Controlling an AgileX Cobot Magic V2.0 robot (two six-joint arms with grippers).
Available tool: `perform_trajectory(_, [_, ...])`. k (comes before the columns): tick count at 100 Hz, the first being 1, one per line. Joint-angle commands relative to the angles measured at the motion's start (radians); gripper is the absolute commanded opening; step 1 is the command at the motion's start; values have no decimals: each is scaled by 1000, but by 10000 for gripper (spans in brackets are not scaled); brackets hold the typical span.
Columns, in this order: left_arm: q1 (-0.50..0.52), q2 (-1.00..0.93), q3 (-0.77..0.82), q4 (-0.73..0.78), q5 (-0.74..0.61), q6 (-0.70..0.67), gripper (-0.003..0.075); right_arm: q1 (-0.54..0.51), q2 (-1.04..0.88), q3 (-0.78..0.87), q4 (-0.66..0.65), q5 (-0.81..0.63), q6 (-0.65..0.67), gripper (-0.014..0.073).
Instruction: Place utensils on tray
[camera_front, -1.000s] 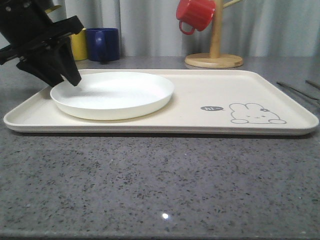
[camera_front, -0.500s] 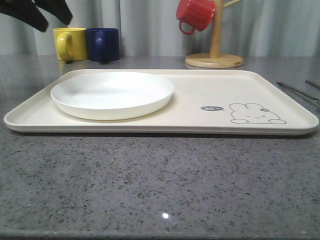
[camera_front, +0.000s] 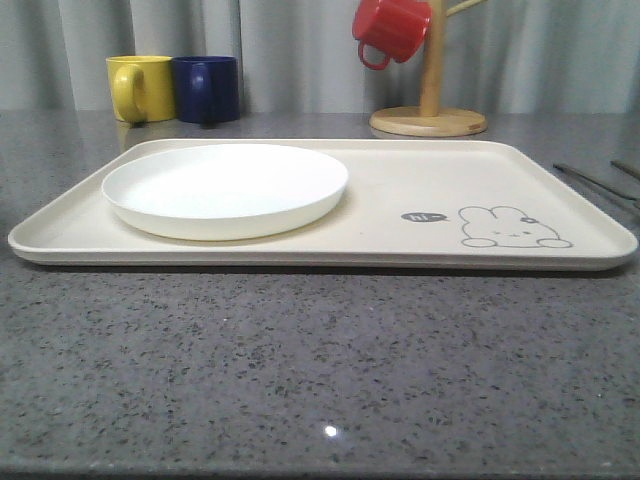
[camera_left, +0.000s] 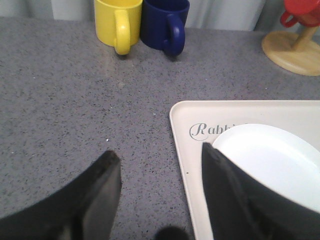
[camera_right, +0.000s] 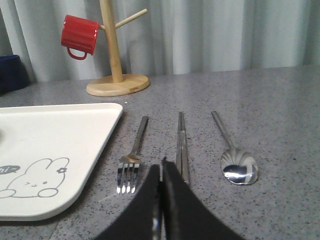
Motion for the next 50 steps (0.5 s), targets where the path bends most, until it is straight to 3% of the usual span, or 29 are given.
perform_trajectory(1, [3,-121,63,-22,-134,9,360,-8,-21,-18,-5,-84,-2,-68])
perform_trajectory(20, [3,-341,256,-22,-200,44,360,-8,-21,-18,-5,-84,-2,-68])
perform_trajectory(40, [3,-521,346,-22,-204,44,353,-8,-21,-18,-5,-129,-2,-68])
perform_trajectory(50, [3,-574,362,-22,-204,44,274,-8,-21,-23,-1,-164,-2,-68])
